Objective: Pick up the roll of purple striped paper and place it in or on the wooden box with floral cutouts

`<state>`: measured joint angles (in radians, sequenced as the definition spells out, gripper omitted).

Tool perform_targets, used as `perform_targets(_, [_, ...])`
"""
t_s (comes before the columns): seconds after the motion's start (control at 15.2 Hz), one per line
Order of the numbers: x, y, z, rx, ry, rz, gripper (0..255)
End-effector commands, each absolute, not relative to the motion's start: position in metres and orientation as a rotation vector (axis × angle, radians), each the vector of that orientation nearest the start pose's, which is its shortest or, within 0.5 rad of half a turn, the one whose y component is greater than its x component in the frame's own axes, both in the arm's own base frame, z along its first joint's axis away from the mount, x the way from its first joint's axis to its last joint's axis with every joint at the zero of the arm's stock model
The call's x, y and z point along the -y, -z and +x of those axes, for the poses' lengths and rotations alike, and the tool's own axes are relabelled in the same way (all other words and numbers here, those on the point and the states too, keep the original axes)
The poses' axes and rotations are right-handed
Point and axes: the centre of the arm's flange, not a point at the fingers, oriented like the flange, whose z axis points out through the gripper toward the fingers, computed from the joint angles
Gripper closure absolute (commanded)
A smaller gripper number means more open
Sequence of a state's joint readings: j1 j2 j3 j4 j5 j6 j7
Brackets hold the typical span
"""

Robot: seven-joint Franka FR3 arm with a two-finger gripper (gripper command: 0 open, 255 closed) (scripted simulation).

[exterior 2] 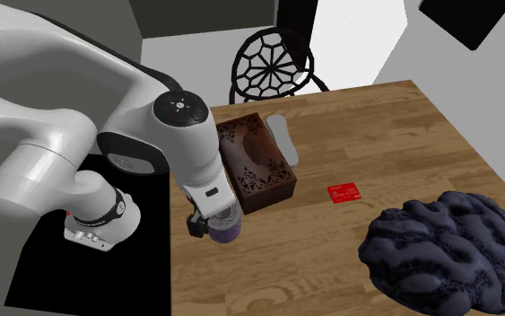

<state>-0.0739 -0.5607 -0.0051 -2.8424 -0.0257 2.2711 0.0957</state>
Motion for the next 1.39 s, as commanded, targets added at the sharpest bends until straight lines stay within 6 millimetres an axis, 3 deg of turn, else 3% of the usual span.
perform_targets(0.0, [0.027, -0.348, 0.333, -0.248, -0.016, -3.149, 0])
perform_targets(0.26, [0.027, -0.348, 0.333, -0.248, -0.016, -3.149, 0])
perform_targets(0.33, [0.027, -0.348, 0.333, -0.248, -0.016, -3.149, 255])
perform_targets(0.92, [0.027, -0.348, 0.333, -0.248, -0.016, -3.149, 255])
perform_targets(1.32, [0.027, -0.38, 0.333, -0.248, -0.016, -3.149, 255])
